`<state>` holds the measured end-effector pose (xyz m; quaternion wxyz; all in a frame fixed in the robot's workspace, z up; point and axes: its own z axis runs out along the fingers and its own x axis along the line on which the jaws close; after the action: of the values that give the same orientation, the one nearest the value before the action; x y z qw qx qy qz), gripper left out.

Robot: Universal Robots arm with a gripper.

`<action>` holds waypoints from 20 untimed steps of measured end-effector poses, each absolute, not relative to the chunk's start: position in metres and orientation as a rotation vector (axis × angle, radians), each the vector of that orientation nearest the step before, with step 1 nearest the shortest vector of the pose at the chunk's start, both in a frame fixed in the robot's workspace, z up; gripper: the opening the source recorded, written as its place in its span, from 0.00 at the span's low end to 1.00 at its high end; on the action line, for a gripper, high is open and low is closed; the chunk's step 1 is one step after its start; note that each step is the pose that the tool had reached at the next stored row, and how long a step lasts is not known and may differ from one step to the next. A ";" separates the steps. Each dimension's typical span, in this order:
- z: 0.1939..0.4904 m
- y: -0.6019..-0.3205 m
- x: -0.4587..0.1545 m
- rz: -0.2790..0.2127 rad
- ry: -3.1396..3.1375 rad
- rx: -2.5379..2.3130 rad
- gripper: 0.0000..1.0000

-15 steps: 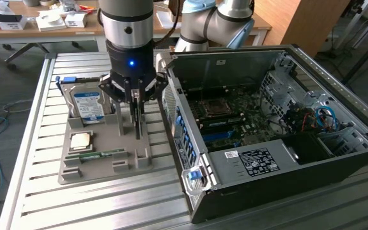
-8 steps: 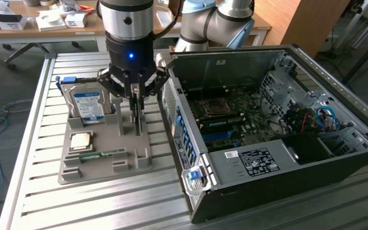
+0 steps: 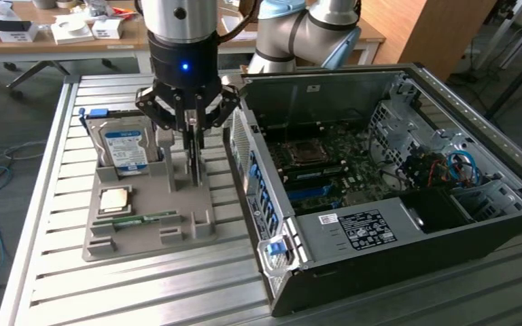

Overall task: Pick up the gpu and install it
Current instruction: 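Pick up the gpu and move the gpu toward the slot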

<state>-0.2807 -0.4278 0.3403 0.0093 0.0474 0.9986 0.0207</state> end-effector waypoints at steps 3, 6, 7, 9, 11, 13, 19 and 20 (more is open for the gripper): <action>0.346 -0.428 -0.281 0.065 3.119 0.148 0.27; 0.351 -0.428 -0.281 0.065 3.119 0.147 0.27; 0.353 -0.428 -0.281 0.065 3.119 0.147 0.27; 0.357 -0.428 -0.281 0.065 3.119 0.147 0.27; 0.362 -0.428 -0.281 0.065 3.119 0.146 0.27; 0.367 -0.428 -0.281 0.065 3.119 0.146 0.27; 0.382 -0.428 -0.281 0.065 3.119 0.145 0.27; 0.385 -0.428 -0.281 0.065 3.119 0.145 0.27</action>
<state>-0.2807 -0.4278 0.3847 0.0093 0.0464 0.9987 0.0207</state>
